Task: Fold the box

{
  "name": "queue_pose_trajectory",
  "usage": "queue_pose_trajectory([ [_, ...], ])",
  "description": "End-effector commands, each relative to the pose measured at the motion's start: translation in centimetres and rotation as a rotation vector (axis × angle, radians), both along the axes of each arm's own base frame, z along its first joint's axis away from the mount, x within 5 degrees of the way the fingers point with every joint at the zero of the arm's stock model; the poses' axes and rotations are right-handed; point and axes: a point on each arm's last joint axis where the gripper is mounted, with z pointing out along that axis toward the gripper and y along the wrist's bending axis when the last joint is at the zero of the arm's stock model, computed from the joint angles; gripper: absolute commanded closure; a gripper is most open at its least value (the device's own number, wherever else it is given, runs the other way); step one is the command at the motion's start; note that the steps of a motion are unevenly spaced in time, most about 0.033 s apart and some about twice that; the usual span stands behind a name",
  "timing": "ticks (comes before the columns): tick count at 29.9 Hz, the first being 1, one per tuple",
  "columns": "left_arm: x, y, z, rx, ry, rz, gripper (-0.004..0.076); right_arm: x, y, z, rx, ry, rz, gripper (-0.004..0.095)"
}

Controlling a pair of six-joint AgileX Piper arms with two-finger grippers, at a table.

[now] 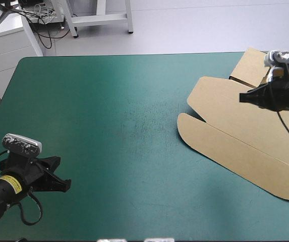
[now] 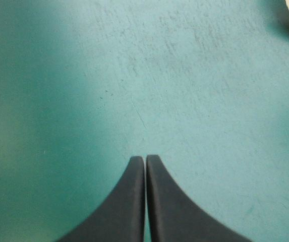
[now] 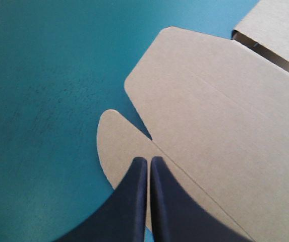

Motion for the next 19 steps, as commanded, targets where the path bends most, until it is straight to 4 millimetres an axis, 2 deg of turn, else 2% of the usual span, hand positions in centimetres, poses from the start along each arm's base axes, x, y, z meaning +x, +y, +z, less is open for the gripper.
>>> queue_pose_trajectory([
  [1,-0.5,0.2,0.9,-0.048,-0.143,-0.017,0.0734,-3.3,1.4,0.9,-0.029,-0.172,0.011,0.0909],
  [4,-1.4,0.7,-0.2,-0.066,-0.191,-0.022,0.0734,-6.0,2.0,0.4,-0.031,-0.275,0.008,0.0909],
  [9,-3.0,1.5,-2.4,-0.084,-0.247,-0.024,0.0734,-9.9,2.1,-1.7,-0.088,-0.413,0.032,0.0909],
  [13,-4.0,2.1,-3.4,-0.08,-0.369,-0.042,0.0734,-12.3,2.0,-4.4,-0.094,-0.421,0.021,0.0909],
  [19,-5.3,2.8,-5.2,-0.098,-0.42,-0.04,0.0734,-15.1,1.8,-8.9,-0.087,-0.43,0.002,0.0909],
])
